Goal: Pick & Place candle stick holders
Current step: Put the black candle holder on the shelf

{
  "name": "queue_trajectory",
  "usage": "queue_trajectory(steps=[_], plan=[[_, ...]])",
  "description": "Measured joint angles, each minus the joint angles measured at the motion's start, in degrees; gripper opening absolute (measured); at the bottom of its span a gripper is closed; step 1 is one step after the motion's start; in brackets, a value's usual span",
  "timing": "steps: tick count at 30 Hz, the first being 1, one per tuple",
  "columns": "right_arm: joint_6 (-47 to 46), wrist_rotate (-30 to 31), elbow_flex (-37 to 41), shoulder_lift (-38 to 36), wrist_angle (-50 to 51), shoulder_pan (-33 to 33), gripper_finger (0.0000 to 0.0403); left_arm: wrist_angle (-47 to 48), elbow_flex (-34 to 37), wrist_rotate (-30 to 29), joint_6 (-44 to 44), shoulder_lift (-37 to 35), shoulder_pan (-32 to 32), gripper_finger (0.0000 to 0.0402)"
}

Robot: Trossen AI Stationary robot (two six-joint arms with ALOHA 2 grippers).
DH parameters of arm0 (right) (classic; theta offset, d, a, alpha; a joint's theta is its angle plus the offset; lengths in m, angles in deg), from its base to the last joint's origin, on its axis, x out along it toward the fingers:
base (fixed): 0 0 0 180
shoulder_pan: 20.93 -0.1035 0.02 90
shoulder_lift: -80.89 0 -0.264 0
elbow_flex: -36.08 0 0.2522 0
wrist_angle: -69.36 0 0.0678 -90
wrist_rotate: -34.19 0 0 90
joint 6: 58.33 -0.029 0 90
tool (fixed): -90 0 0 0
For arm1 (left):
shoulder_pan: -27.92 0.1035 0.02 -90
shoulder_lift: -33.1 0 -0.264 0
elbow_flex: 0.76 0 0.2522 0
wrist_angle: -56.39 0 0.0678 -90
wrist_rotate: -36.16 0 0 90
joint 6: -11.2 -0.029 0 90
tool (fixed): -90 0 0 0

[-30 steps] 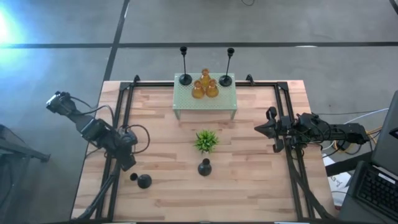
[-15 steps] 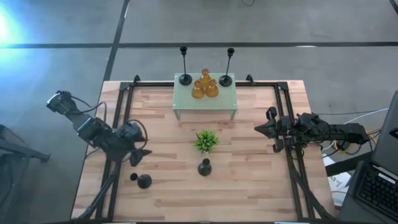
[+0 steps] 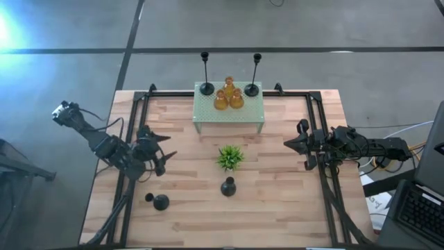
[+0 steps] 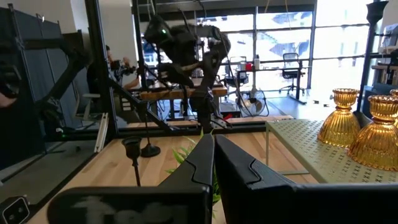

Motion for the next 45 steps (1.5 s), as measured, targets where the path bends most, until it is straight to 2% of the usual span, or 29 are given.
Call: queue_trajectory(steps=[3,7,10,19,29,35,45], plan=[[0.0,0.0,0.0,0.0,0.0,0.0,0.0008,-8.1,7.5,0.4,-0.2,-5.4,0.0,0.0289],[0.0,0.0,0.0,0.0,0.0,0.0,0.0008,-23.1,17.5,10.3,-2.1,-13.1,-0.6,0.0279],[0.0,0.0,0.0,0.0,0.0,0.0,0.0008,-28.9,23.3,16.0,-2.8,-18.6,-1.7,0.0276],[0.0,0.0,0.0,0.0,0.0,0.0,0.0008,-27.0,31.6,22.4,-1.6,-33.7,-6.6,0.0275],[0.0,0.0,0.0,0.0,0.0,0.0,0.0008,-20.7,37.8,32.7,-2.1,-45.6,-11.4,0.0275],[0.0,0.0,0.0,0.4,0.1,0.0,0.0008,-14.2,36.3,36.9,-1.6,-46.7,-14.4,0.0275],[0.0,0.0,0.0,0.7,0.4,0.0,0.0008,-15.9,36.9,40.4,2.4,-46.4,-19.2,0.0275]])
